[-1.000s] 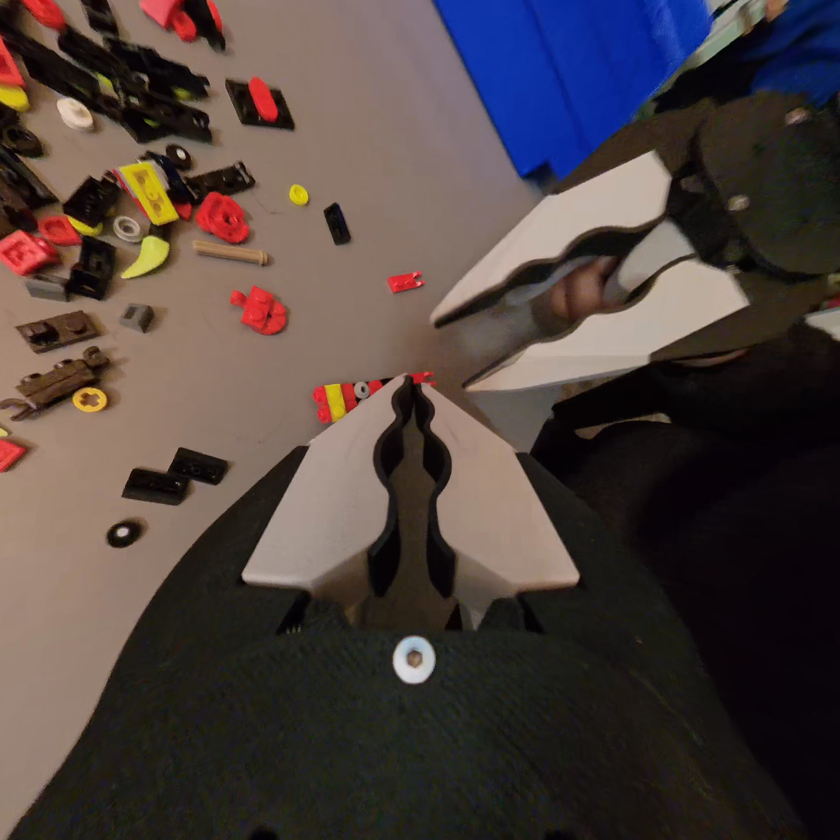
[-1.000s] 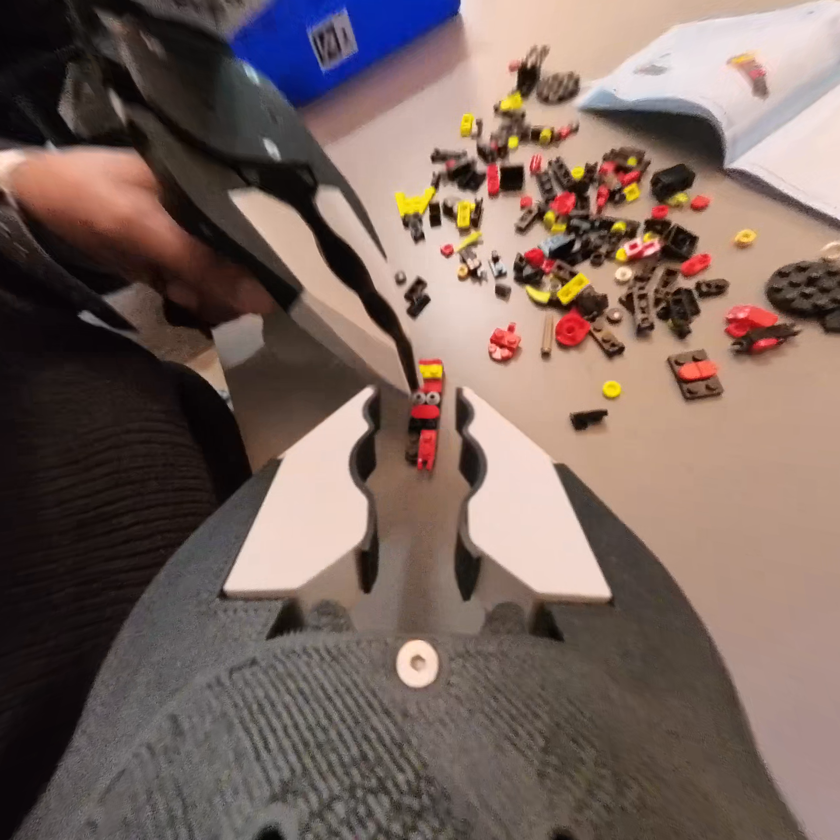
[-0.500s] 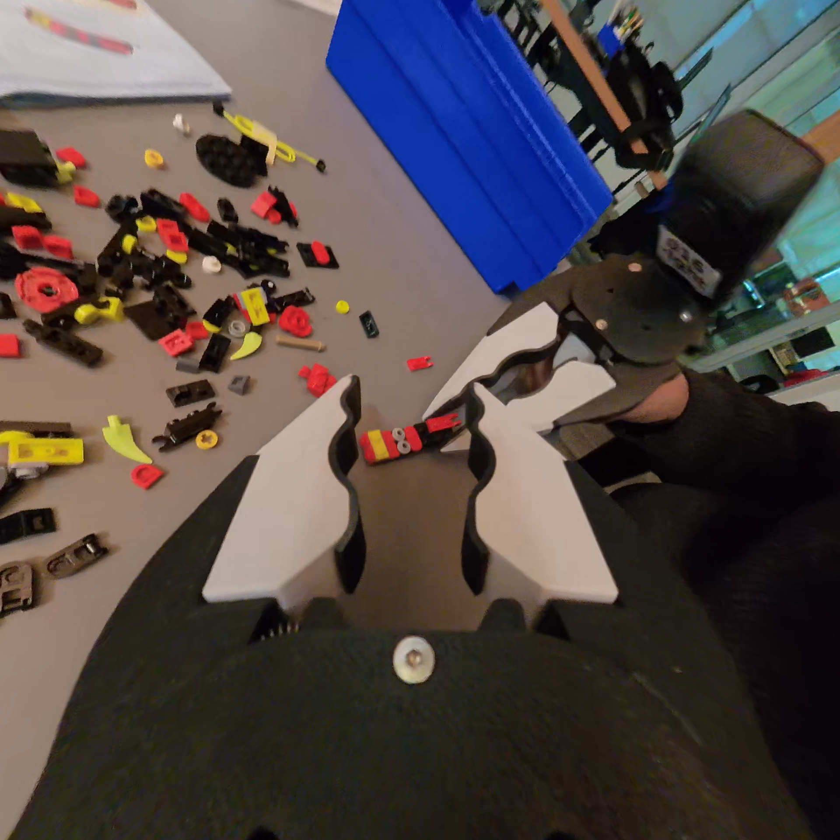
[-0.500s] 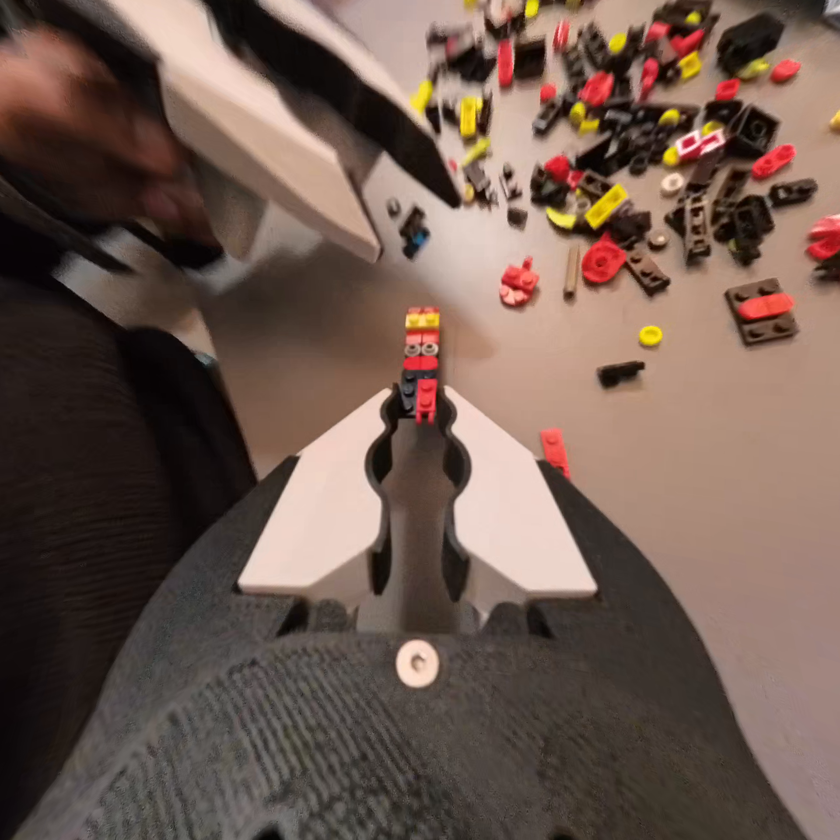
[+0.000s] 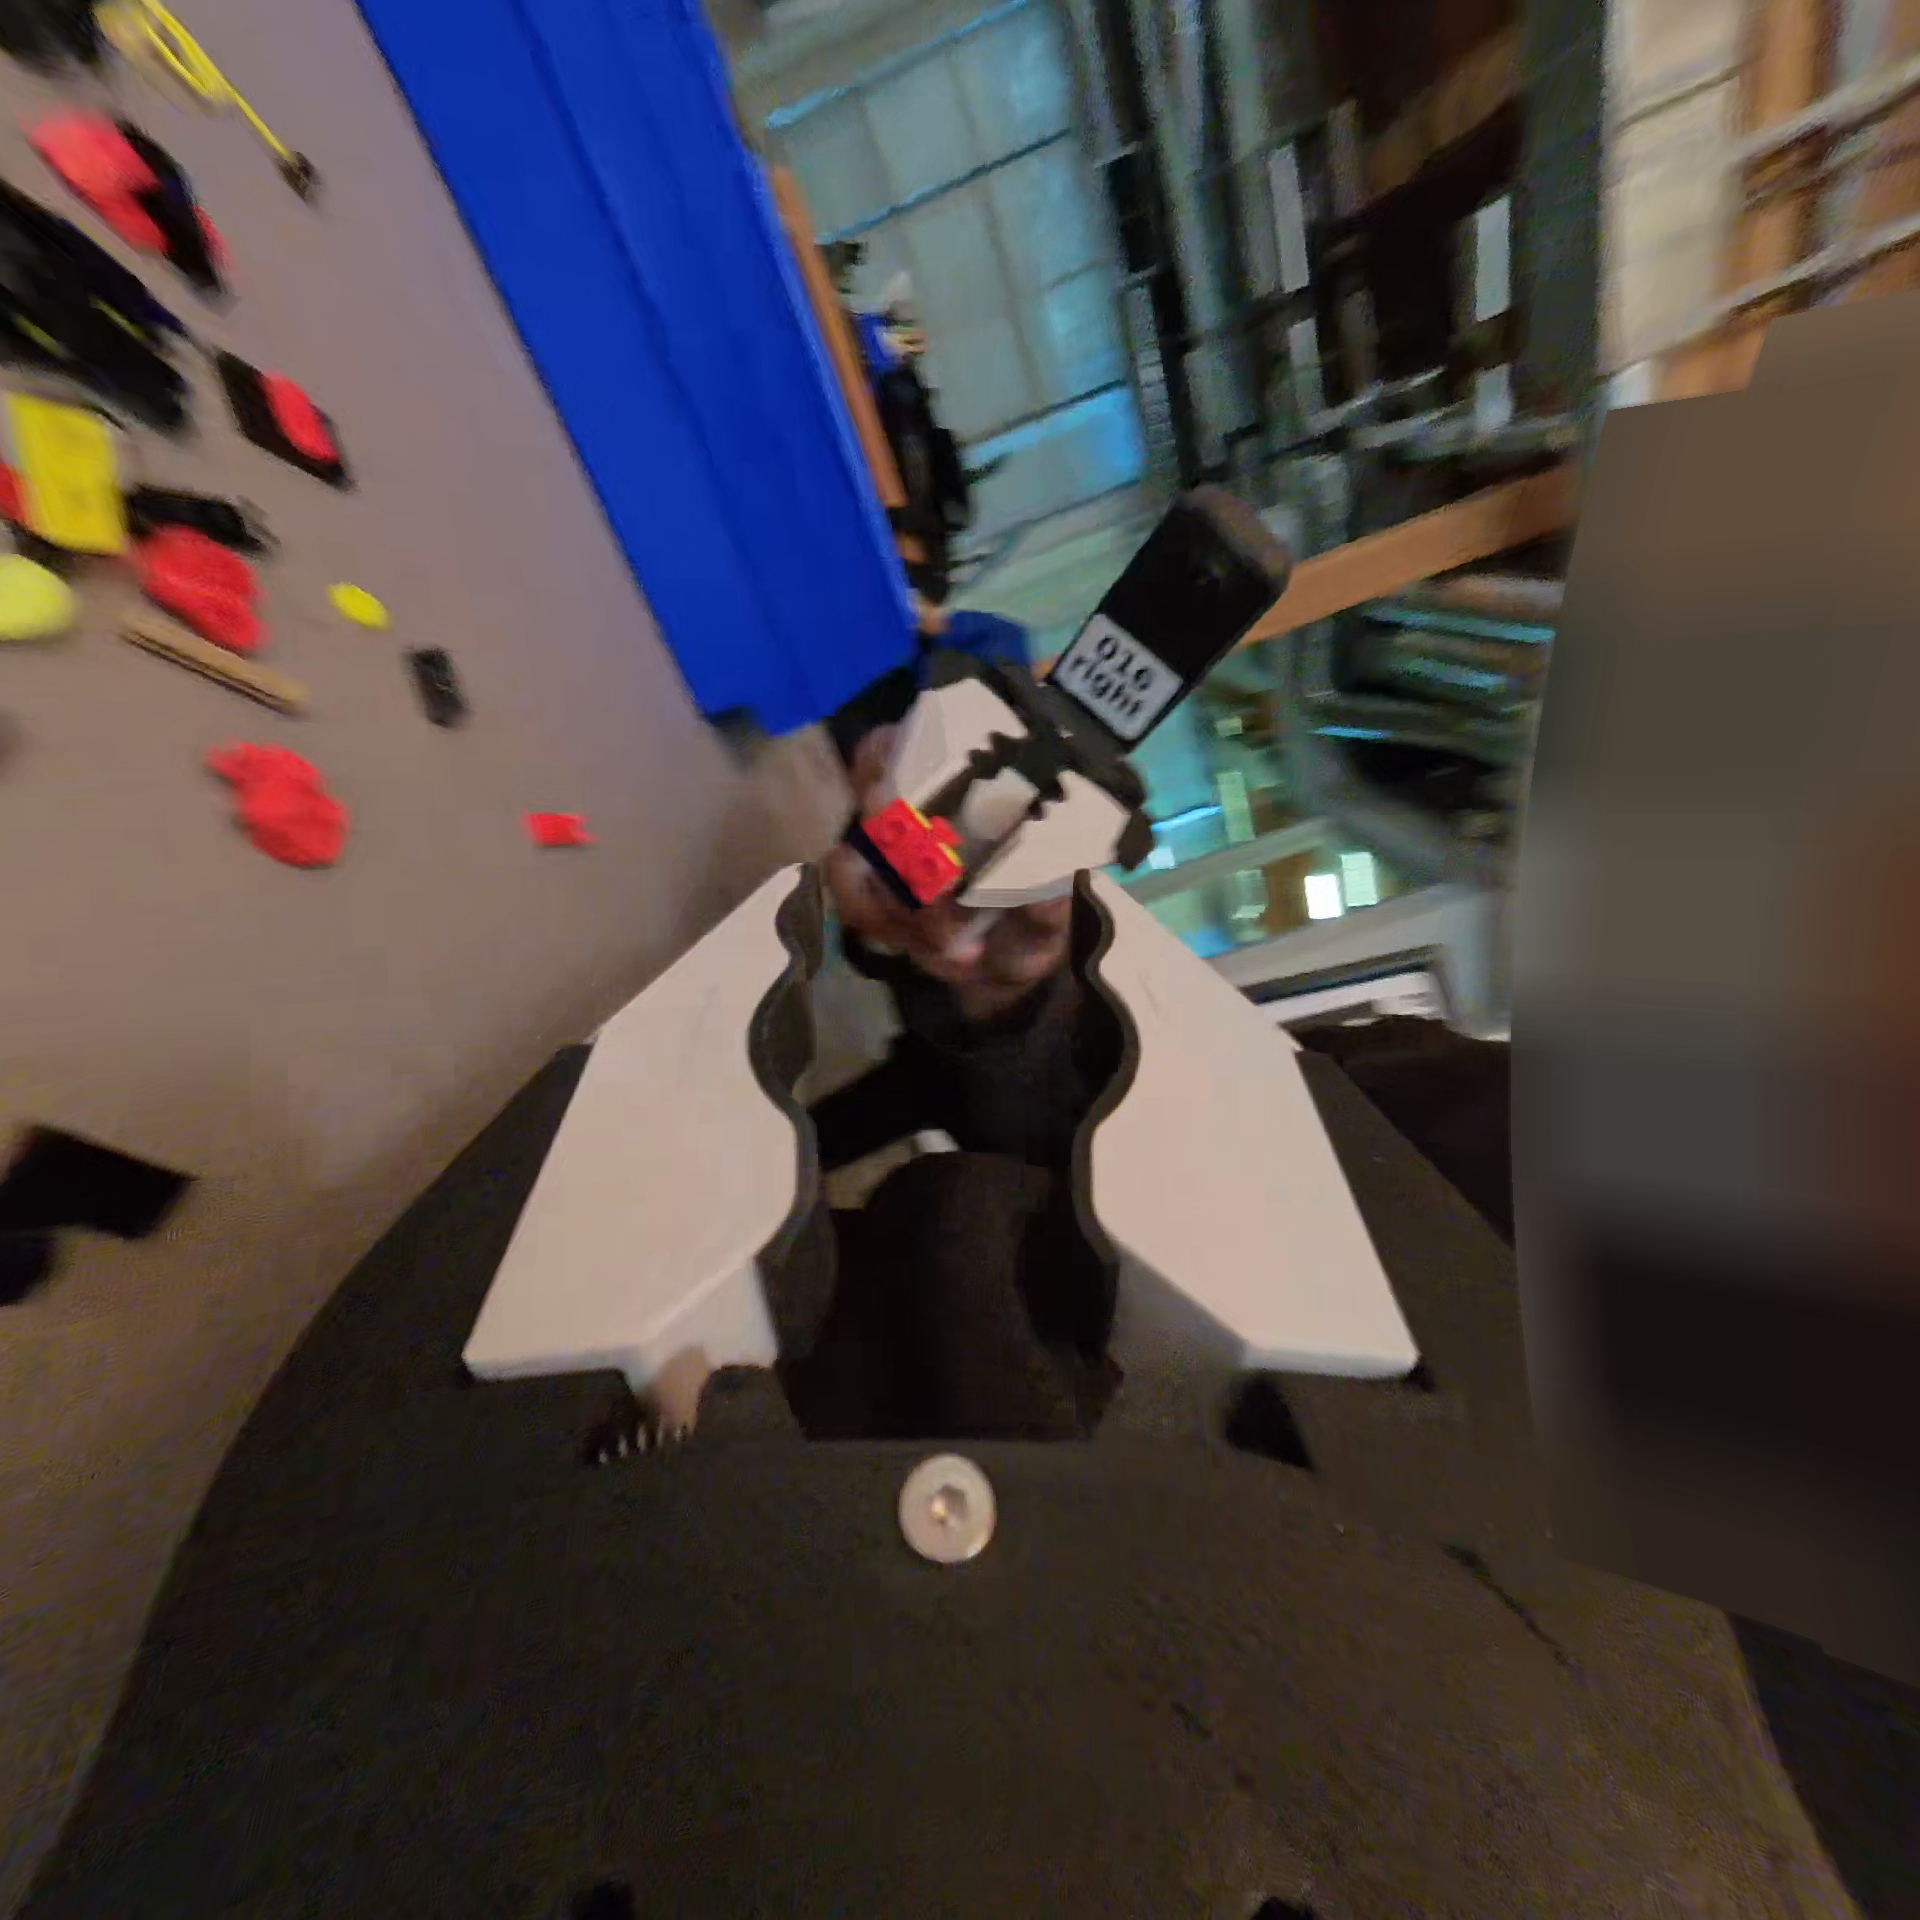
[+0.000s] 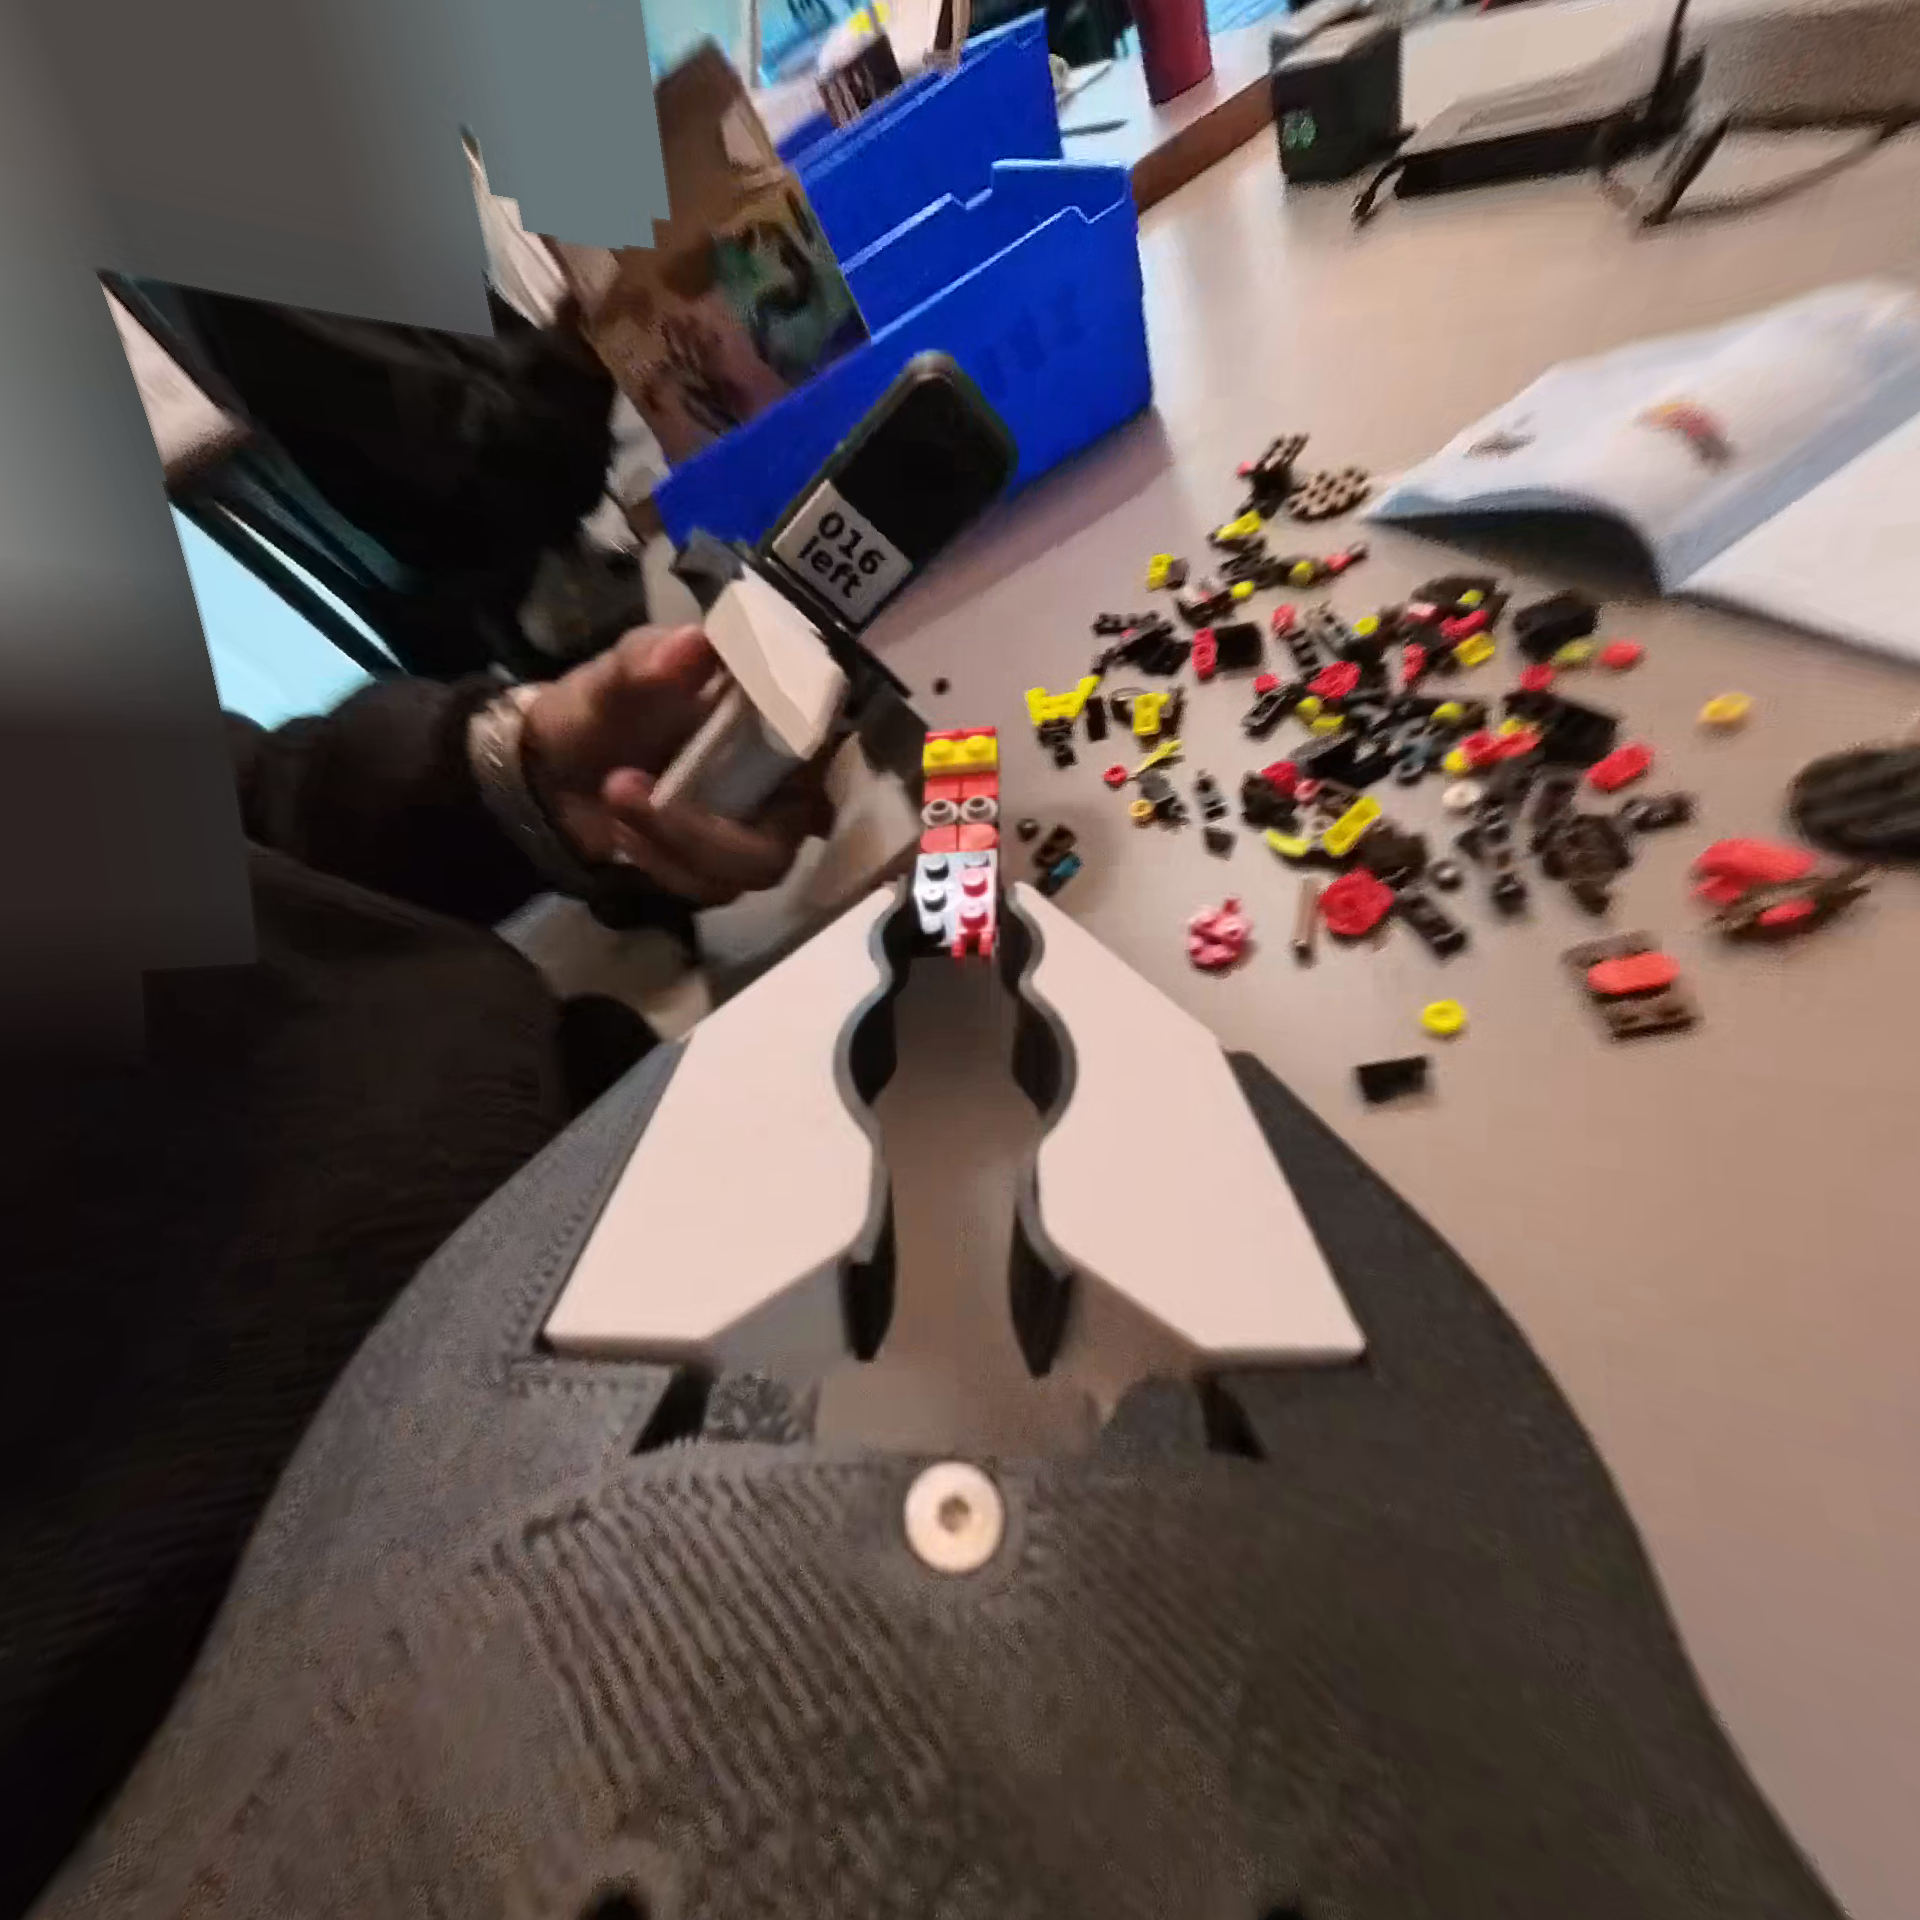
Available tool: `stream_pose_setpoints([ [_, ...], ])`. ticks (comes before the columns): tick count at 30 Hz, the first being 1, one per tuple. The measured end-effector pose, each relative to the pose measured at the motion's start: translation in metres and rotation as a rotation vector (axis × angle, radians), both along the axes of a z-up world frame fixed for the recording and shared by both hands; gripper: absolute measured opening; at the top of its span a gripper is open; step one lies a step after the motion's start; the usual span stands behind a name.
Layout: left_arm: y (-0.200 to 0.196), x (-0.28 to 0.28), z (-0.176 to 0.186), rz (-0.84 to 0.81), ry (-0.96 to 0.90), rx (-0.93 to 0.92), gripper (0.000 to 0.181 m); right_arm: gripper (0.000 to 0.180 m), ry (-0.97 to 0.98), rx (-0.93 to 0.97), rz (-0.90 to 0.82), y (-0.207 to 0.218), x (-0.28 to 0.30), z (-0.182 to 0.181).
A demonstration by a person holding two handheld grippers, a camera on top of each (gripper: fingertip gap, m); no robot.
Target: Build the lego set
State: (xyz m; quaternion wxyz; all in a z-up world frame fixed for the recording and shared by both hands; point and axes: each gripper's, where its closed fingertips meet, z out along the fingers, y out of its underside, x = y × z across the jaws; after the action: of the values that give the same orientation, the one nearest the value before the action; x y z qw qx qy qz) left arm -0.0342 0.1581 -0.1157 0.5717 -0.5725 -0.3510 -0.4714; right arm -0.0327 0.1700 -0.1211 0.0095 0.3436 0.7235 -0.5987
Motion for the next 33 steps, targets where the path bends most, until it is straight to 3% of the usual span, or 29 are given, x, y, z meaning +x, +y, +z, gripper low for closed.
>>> stream_pose_setpoints([
  [3,0.001,0.008,0.003,-0.054,-0.105,0.069,0.034,0.015,0.176,0.156,0.006,-0.004,0.003,0.000],
  [9,0.001,0.015,0.000,-0.084,-0.047,0.055,0.007,0.014,0.420,0.326,0.042,-0.015,0.011,0.004],
  [12,0.001,0.017,0.001,-0.085,0.002,0.057,0.006,0.015,0.514,0.382,0.040,-0.016,0.012,0.007],
  [16,-0.004,0.015,0.028,-0.044,0.131,0.169,0.006,0.044,0.445,0.195,0.008,-0.017,0.014,0.029],
  [22,-0.008,0.024,0.046,0.055,0.723,0.107,0.005,0.037,0.204,-0.261,0.028,-0.002,0.019,0.070],
  [25,-0.008,0.032,0.053,0.112,0.943,0.104,0.006,0.034,0.171,-0.276,0.055,-0.002,0.021,0.066],
  [33,-0.005,0.041,0.059,0.105,0.949,0.163,0.006,0.020,0.190,-0.247,0.137,-0.012,0.034,0.062],
])
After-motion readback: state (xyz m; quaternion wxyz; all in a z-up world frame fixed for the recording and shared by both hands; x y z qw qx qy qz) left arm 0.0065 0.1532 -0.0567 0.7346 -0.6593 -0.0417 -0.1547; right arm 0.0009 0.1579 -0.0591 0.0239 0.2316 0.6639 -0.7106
